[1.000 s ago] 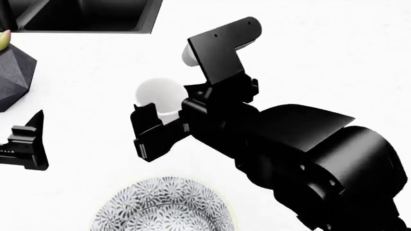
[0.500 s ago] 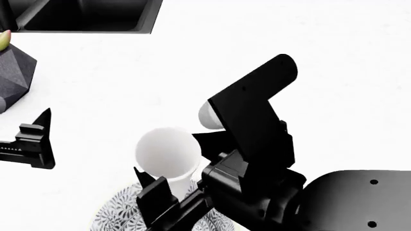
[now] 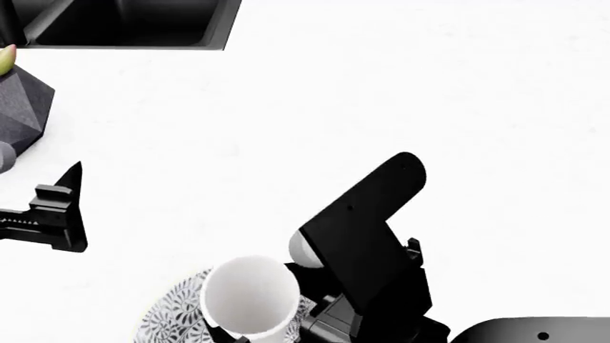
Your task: Place the cup inside the bowl on the dining table and move the bowl to any counter.
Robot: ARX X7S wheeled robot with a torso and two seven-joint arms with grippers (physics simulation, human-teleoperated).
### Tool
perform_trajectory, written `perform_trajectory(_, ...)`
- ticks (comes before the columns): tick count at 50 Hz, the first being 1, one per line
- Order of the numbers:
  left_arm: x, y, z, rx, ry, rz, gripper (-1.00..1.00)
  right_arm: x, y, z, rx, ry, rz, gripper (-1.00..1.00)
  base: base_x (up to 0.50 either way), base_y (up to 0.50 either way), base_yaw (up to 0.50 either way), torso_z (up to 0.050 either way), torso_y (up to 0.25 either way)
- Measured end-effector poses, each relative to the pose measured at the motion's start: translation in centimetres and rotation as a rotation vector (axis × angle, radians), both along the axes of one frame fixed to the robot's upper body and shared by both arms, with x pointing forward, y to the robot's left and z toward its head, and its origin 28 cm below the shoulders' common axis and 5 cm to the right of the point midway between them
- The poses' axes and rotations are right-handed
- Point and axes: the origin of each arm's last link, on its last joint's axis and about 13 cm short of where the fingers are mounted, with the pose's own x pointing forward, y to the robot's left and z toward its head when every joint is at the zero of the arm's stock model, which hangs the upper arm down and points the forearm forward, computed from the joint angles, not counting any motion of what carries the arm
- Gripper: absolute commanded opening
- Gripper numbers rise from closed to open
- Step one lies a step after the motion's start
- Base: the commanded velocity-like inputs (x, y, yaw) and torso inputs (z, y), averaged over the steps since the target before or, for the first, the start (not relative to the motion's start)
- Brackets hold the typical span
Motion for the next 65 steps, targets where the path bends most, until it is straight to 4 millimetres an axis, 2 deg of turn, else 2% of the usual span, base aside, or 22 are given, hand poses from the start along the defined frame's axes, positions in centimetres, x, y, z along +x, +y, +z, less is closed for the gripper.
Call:
perform_trajectory(5,0.0,0.0,-0.1,0.0,0.001,-0.001,1.0,-0.1,0.1,-0.4,-0.004,0.012,0.004,-1.0,0.0,0.0,0.0,0.0,0.0)
perform_trajectory(6,0.0,0.0,-0.1,-0.001,0.001,-0.001,1.0,-0.1,0.1,-0.4,-0.005,0.014,0.004,1.0,0.0,0.0,0.0,0.0,0.0)
perform_trajectory(26,0.0,-0.2,0.0,0.0,0.001,-0.008,1.0,-0.5,0.2,-0.5,-0.001,0.018,0.015,1.0,0.0,0.0,0.0,0.0,0.0)
perform_trajectory(48,0.1,-0.4,0.1,0.001,0.0,-0.015,1.0,-0.1,-1.7,2.2,0.115,-0.003,-0.094,1.0,0.0,0.0,0.0,0.0,0.0)
perform_trajectory(65,0.3,-0.5,-0.3,-0.003,0.007,-0.019,1.0,0.9,-4.2,0.4,0.179,0.197,-0.239,1.0,0.0,0.0,0.0,0.0,0.0)
